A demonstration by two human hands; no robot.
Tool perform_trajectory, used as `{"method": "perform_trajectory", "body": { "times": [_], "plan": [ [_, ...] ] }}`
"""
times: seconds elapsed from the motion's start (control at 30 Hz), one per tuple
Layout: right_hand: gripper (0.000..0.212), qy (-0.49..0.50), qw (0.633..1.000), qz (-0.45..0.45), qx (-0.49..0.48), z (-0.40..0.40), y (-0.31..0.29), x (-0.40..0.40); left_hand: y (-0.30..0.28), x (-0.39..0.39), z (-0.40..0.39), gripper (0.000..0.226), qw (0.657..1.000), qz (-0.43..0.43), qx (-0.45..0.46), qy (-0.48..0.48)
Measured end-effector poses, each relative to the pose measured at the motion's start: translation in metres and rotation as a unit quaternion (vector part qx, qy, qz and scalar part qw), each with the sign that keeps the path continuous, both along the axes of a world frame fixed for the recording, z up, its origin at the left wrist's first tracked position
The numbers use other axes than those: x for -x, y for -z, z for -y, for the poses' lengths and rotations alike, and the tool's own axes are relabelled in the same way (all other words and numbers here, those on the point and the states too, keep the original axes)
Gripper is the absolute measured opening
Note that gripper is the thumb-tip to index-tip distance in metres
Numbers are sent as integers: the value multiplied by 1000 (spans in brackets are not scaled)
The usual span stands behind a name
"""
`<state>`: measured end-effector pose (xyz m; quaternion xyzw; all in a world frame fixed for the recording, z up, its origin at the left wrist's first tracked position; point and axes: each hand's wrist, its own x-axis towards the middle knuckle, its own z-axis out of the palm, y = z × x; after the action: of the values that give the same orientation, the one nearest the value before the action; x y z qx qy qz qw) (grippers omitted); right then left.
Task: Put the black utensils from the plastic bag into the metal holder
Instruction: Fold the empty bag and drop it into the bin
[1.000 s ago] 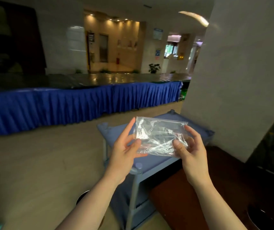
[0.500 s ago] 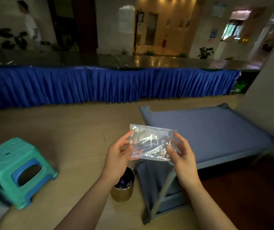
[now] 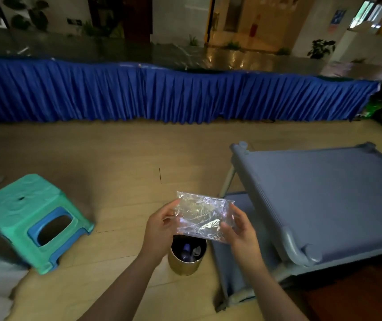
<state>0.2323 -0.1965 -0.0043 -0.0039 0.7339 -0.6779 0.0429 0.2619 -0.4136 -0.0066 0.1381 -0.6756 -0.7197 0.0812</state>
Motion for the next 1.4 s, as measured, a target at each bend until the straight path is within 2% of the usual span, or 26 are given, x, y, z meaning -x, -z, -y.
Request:
{"method": "perform_trajectory", "body": {
  "times": [0.27, 0.37, 0.57, 0.73, 0.87, 1.0, 1.1, 1.17, 1.2, 1.27, 1.33, 1.4],
  "plan": [
    [54, 15, 999, 51, -13, 24, 98, 59, 91, 80, 35, 54, 998, 33, 41, 41],
    [47, 29, 998, 58, -5, 30, 147, 74, 140, 94, 35, 52, 998, 42, 19, 36],
    [61, 12, 994, 105, 11, 26, 253, 94, 246, 108, 20, 45, 995, 84, -52, -27],
    [51, 59, 993, 105, -9, 27, 342, 111, 338, 120, 9, 42, 984, 139, -87, -63],
    [48, 74, 989, 127, 8, 28, 398, 124, 400, 142, 2, 44, 981, 162, -82, -64],
    [41, 68, 989, 133, 22, 26, 438, 137, 445, 161, 2, 49, 988, 151, -21, -41],
    [36, 67, 988, 138, 13, 26, 462, 151, 473, 177, 5, 36, 988, 152, 25, -21],
    [29, 70, 988, 137, -18, 27, 484, 160, 491, 184, 4, 27, 987, 149, 64, -9],
    [27, 65, 988, 132, -52, 27, 494, 164, 498, 188, 4, 30, 984, 146, 99, -3],
    [31, 30, 982, 138, -128, 24, 517, 169, 515, 191, 4, 34, 970, 152, 184, 44],
    [36, 1, 967, 153, -204, 20, 541, 173, 529, 192, 5, 18, 936, 169, 286, 114],
    [35, 4, 954, 163, -252, 19, 561, 176, 545, 193, 6, 23, 907, 190, 340, 158]
  ]
}}
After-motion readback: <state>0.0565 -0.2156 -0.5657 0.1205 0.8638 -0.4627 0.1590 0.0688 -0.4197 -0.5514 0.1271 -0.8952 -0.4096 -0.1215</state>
